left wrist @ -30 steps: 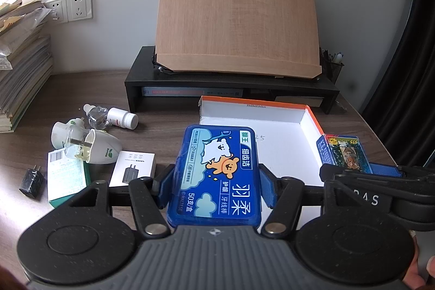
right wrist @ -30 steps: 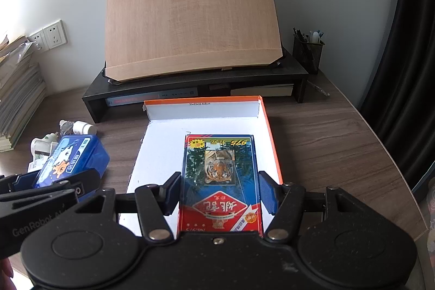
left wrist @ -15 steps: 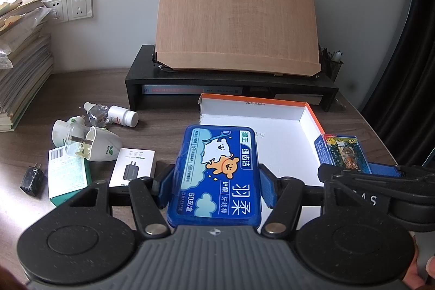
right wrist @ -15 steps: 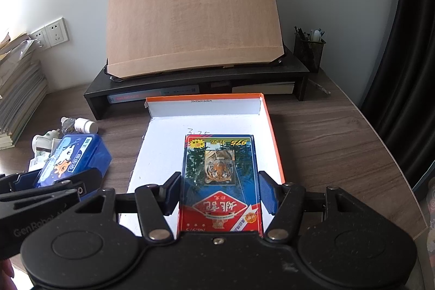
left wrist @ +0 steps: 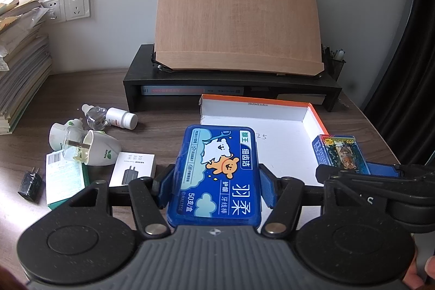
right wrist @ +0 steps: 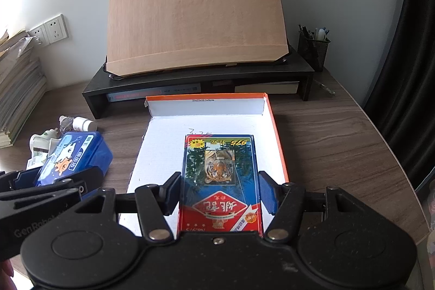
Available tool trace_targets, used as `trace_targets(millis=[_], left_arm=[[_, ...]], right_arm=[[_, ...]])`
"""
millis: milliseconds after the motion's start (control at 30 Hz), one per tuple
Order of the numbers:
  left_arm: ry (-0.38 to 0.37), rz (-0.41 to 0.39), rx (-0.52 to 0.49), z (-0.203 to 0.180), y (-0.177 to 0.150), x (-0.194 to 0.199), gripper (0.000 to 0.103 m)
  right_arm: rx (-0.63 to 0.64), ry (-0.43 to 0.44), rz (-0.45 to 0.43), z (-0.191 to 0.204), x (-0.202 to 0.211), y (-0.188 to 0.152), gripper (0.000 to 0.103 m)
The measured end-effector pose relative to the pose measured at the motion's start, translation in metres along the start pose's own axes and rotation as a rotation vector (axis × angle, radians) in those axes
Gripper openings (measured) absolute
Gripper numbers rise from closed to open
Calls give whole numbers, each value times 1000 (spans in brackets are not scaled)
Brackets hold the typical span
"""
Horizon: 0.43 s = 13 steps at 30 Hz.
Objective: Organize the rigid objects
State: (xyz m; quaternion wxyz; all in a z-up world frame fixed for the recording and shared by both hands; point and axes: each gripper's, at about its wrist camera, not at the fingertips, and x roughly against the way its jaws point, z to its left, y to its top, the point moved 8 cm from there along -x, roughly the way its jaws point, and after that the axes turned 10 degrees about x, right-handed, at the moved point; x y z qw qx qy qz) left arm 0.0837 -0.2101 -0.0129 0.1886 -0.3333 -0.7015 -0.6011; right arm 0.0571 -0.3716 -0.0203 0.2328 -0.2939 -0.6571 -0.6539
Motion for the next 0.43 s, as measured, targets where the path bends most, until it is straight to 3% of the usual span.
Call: trace_targets(millis=[433], left_arm=[[-8, 13, -1, -1, 12, -22, 63]], right_arm=[[8, -13, 26, -1, -21, 15, 72]])
